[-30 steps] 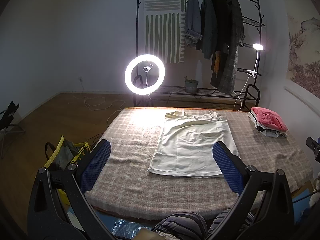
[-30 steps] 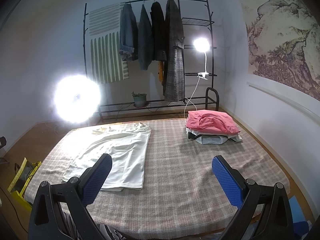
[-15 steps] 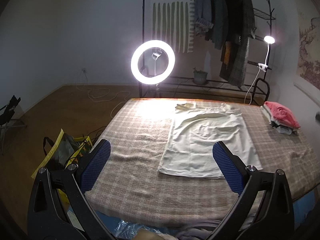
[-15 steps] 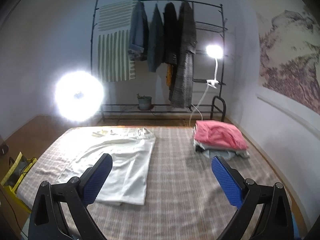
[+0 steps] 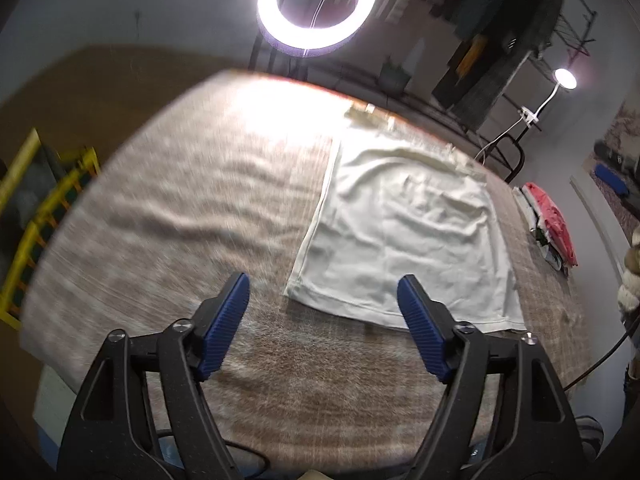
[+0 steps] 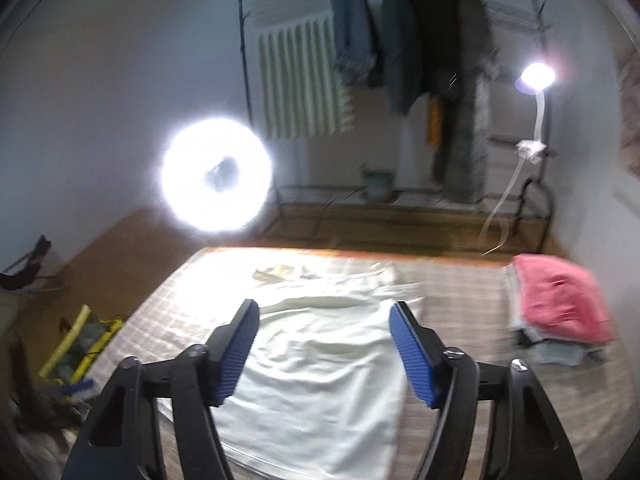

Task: Fold small clothes
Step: 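Move both grippers down toward the side edge of the cream tank top, then grasp the tank top side edge with both grippers and fold it lengthwise over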

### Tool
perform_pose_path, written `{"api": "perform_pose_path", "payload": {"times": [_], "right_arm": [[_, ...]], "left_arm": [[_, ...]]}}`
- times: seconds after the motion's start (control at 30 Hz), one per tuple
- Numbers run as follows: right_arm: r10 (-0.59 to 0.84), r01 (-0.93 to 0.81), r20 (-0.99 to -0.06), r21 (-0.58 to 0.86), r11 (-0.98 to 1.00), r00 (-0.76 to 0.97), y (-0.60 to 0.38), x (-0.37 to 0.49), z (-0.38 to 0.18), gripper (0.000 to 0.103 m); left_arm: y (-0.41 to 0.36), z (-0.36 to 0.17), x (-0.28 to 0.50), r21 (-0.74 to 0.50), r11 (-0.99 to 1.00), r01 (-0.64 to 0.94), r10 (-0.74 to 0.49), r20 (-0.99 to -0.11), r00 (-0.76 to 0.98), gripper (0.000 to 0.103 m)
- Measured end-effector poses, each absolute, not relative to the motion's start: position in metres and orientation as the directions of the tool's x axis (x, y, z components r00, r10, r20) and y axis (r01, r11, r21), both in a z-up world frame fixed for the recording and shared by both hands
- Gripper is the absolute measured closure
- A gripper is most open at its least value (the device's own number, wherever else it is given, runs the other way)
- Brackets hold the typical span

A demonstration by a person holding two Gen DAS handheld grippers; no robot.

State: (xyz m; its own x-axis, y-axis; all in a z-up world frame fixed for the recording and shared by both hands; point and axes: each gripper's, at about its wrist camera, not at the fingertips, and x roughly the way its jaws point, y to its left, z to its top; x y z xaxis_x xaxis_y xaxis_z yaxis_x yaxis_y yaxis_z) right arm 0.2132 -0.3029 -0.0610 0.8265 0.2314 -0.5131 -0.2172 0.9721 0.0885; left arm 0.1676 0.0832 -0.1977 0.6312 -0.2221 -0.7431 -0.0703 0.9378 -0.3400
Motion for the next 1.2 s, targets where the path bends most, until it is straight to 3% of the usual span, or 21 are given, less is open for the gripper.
{"api": "perform_pose_path", "payload": {"times": [0.1, 0.43, 0.57, 0.73, 0.87, 1.03, 1.2], "right_arm": [[0.308, -0.265, -0.565, 0.160, 0.951, 0.765, -0.282, 0.254, -0.080, 0.040], [0.447, -0.338, -0.682, 0.299, 0.893, 0.579, -0.196, 0.373, -0.139, 0.042], [0.464, -0.325, -0.725, 0.338, 0.883, 0.509, -0.160, 0.420, -0.169, 0.044], [0.440, -0.336, -0.779, 0.310, 0.889, 0.446, -0.109, 0.464, -0.205, 0.045], [0.370, -0.307, -0.828, 0.254, 0.917, 0.422, -0.087, 0.495, -0.235, 0.045], [0.322, -0.269, -0.869, 0.231, 0.935, 0.375, -0.072, 0.521, -0.269, 0.053], [0.240, -0.330, -0.903, 0.119, 0.936, 0.355, -0.045, 0.525, -0.287, 0.061]], "left_arm": [[0.082, -0.220, 0.184, -0.344, 0.936, -0.081, -0.228, -0.764, 0.603, 0.038], [0.076, -0.254, 0.219, -0.350, 0.936, -0.044, -0.267, -0.785, 0.559, 0.041], [0.075, -0.266, 0.226, -0.356, 0.934, -0.041, -0.278, -0.792, 0.543, 0.052], [0.074, -0.273, 0.232, -0.381, 0.924, -0.024, -0.311, -0.789, 0.530, 0.071], [0.068, -0.274, 0.233, -0.379, 0.925, 0.008, -0.326, -0.784, 0.528, 0.094], [0.068, -0.270, 0.234, -0.400, 0.916, 0.028, -0.349, -0.760, 0.548, 0.097], [0.062, -0.264, 0.234, -0.403, 0.913, 0.069, -0.369, -0.738, 0.565, 0.099]]}}
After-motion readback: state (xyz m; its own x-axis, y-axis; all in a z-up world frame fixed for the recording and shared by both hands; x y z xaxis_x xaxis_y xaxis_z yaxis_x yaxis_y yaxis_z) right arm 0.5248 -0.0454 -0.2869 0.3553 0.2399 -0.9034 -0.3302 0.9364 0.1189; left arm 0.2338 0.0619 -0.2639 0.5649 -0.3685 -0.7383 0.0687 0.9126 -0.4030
